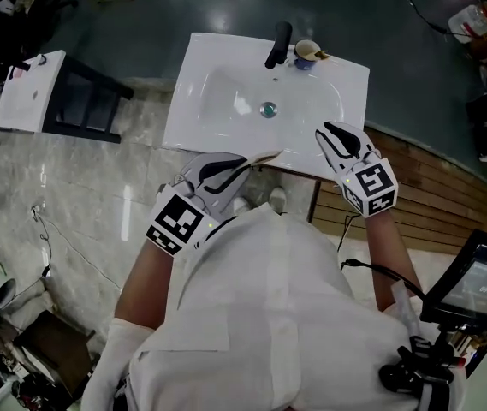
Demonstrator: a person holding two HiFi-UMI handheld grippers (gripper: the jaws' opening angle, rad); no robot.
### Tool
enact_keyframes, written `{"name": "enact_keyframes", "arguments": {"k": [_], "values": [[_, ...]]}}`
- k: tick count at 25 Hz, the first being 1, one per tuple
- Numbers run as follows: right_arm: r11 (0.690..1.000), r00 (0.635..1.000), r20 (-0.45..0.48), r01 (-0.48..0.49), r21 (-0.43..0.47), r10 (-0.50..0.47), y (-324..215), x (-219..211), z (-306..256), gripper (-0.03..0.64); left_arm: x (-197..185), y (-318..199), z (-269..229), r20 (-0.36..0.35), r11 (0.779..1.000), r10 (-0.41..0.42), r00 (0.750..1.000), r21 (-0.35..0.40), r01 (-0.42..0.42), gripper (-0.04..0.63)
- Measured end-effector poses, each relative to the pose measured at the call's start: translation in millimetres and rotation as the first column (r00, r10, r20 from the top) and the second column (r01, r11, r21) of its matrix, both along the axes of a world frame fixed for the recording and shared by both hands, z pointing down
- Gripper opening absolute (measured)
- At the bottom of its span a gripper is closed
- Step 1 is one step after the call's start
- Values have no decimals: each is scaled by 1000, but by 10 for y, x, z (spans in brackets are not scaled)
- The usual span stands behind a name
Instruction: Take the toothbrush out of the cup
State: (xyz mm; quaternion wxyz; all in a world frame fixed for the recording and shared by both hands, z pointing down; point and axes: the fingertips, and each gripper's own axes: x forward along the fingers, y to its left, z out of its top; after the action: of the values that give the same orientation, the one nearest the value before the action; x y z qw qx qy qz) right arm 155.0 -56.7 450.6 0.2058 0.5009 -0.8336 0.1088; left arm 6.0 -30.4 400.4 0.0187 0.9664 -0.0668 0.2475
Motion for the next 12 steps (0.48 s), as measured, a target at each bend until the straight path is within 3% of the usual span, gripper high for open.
{"name": "enact_keyframes", "arguments": {"k": [4,7,12], "values": [[1000,1000,-27,-12,14,12,-15,-11,-55,63,-46,38,-17,13,997,29,999,68,-30,34],[1000,998,-59,-22,19,23,-140,90,-90,76,-73,24,-67,-11,998,33,999,56,-32,34],[1000,994,-107,-2,8,3,-401,355,46,121,-95,-8,-30,-14,999,-29,999,27,29,34]]}}
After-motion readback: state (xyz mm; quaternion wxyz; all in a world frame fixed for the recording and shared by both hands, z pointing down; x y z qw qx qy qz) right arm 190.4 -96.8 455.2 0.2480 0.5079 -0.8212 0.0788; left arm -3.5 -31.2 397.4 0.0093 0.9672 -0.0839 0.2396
